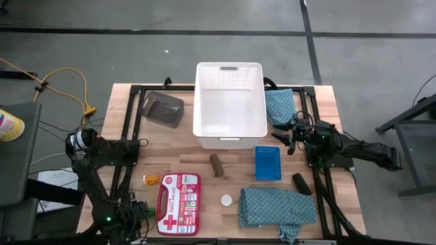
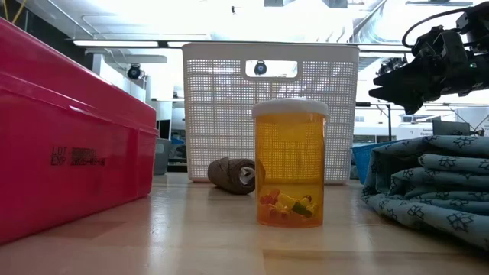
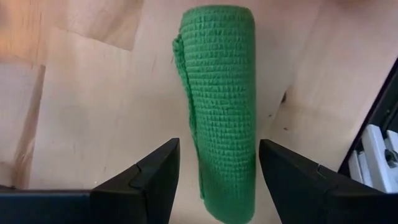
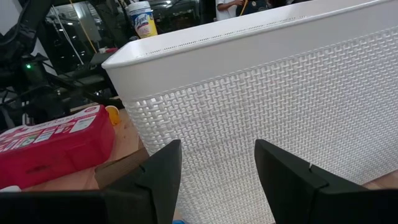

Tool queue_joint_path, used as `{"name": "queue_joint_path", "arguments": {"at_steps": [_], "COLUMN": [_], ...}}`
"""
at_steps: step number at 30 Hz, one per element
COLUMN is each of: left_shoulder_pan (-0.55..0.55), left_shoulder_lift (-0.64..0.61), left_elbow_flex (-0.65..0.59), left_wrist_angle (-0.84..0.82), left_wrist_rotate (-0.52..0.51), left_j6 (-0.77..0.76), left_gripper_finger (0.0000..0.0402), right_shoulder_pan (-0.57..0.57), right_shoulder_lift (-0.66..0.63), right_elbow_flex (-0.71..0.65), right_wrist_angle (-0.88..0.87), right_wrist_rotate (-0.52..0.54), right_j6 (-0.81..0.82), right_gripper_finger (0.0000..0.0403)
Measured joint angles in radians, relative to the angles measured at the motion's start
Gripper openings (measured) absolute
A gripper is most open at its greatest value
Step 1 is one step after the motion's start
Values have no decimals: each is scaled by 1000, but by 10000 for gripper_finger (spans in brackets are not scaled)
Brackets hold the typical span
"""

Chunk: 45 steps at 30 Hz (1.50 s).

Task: Pick & place medical supplies in basket/bin
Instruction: Put the green bandage into the black bin

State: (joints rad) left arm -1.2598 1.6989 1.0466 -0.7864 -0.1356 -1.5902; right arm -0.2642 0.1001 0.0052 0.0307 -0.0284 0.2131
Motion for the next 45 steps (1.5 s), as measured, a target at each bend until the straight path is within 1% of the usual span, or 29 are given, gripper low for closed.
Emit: {"name": "queue_joint_path", "arguments": {"at_steps": [6, 9, 13, 21, 24, 29, 33, 40, 42, 45], "left_shoulder_pan": [0, 0, 0, 0, 0, 0, 0, 0, 0, 15], "left_shoulder_lift": [0, 0, 0, -2, -3, -16, -106, -350, -392, -418], "left_elbow_flex": [-17, -17, -17, -17, -17, -17, -18, -17, -17, -17], "left_wrist_angle": [35, 35, 34, 29, 28, 23, -43, -217, -249, -293], "left_wrist_rotate": [0, 0, 0, 0, 0, 1, -15, -104, -121, -131], "left_j6": [0, 3, 4, -2, -4, -4, -4, -39, -39, -41], "left_gripper_finger": [211, 205, 175, 84, 69, 66, 67, 67, 67, 68], "right_shoulder_pan": [0, 0, 0, 0, 0, 0, 0, 0, 0, 0], "right_shoulder_lift": [0, 0, 0, 0, 0, 0, 0, 0, 0, 0], "right_elbow_flex": [0, 0, 0, 0, 0, 0, 0, 0, 0, 0], "right_wrist_angle": [0, 0, 0, 0, 0, 0, 0, 0, 0, 0], "right_wrist_rotate": [0, 0, 0, 0, 0, 0, 0, 0, 0, 0], "right_j6": [0, 0, 0, 0, 0, 0, 0, 0, 0, 0], "right_gripper_finger": [192, 192, 192, 192, 192, 192, 192, 192, 192, 192]}}
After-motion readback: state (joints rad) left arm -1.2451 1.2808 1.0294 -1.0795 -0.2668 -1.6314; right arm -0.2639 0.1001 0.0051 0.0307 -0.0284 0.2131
